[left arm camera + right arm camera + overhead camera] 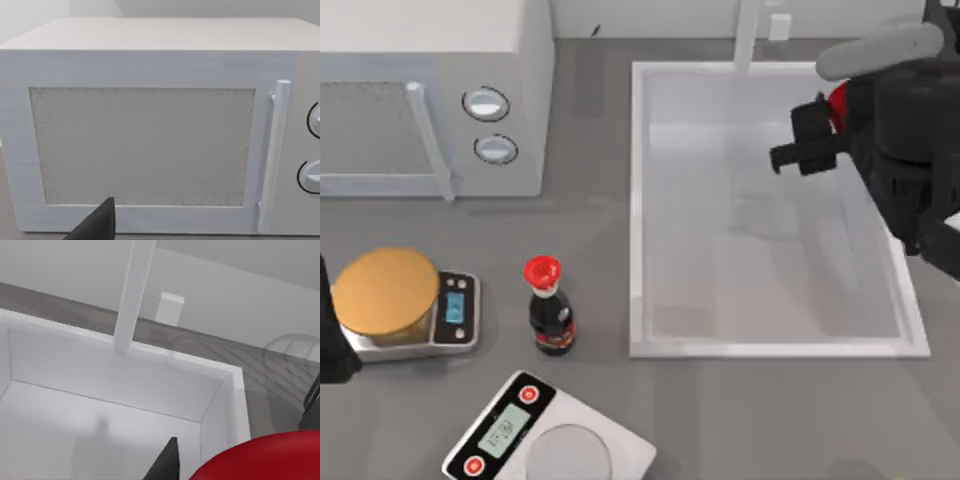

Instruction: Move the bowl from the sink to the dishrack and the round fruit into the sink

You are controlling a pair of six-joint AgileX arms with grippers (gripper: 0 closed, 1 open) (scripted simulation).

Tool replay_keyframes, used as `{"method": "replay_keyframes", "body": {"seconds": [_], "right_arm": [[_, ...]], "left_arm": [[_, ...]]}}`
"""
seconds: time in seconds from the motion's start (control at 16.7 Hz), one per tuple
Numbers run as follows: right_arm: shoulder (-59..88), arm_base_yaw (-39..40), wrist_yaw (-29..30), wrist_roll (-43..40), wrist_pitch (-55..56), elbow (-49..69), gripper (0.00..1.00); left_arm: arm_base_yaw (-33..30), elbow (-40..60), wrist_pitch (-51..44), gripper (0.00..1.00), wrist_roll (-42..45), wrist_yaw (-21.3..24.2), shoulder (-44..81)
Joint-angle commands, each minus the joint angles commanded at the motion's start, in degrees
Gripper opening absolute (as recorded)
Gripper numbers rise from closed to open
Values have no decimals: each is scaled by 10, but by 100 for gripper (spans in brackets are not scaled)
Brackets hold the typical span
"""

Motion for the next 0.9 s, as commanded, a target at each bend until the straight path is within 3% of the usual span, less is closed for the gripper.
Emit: {"method": "replay_keyframes", "body": {"seconds": [0.36,0.9], "right_arm": [[-14,84,99,43,219,-55,0],[-15,95,119,54,250,-59,0]], "left_arm": [[0,0,0,100,0,0,0],[0,0,0,100,0,0,0]]}}
